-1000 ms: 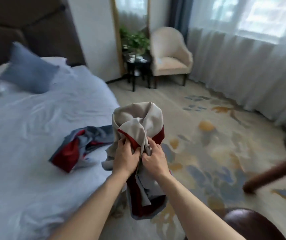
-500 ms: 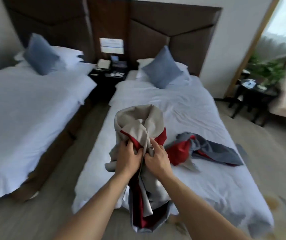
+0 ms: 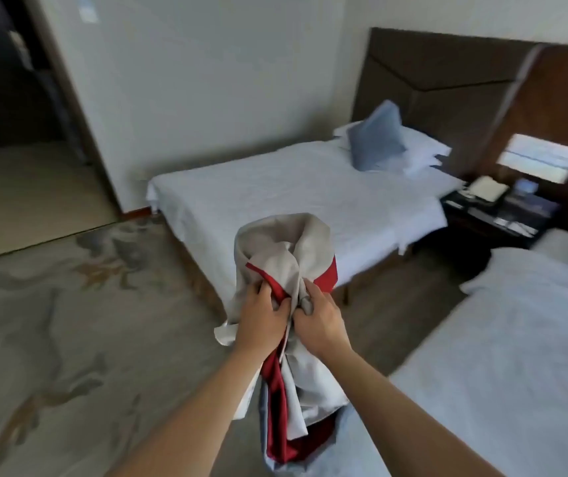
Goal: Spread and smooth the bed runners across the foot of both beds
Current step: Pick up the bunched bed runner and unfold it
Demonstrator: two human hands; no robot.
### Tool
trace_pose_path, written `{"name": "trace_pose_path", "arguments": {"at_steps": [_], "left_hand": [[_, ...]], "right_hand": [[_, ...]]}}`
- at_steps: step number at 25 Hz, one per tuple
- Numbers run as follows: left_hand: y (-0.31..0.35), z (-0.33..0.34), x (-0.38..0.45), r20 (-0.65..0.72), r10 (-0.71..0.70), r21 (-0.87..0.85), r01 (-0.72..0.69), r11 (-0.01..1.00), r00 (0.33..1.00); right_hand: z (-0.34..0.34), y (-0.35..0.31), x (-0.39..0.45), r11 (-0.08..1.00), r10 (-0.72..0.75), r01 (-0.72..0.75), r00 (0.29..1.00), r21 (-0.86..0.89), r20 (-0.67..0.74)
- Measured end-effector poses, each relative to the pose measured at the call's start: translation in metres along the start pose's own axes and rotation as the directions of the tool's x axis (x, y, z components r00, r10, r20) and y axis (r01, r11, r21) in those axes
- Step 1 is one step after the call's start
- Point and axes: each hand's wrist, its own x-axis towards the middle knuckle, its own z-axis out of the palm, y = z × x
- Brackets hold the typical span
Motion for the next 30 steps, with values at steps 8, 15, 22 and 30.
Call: {"name": "trace_pose_path", "arguments": {"at_steps": [8,15,22,30], "left_hand": [[-0.095,-0.135,0.175,-0.303,-0.213,-0.016,0.218,0.976,0.929],[-0.193,-0.221,0.324,-0.394,-0.276,0.002,0.301,0.954,0.877],[-0.243,-0.263,0.500,-0.342,-0.258,0.027,0.284,0.959,0.904],[-0.308,-0.264,0.722,-0.295,-0.275,0.059,0.305,0.951,0.915]], "right_hand": [[0.160,-0.118,0.193,0.969,-0.245,0.236,0.912,0.067,0.329],[0.297,-0.189,0.331,0.958,-0.287,0.261,0.860,0.120,0.423],[0.367,-0.241,0.483,0.982,-0.188,0.178,0.916,0.062,0.355],[0.443,-0.258,0.699,0.988,-0.153,0.156,0.931,0.018,0.330]]}}
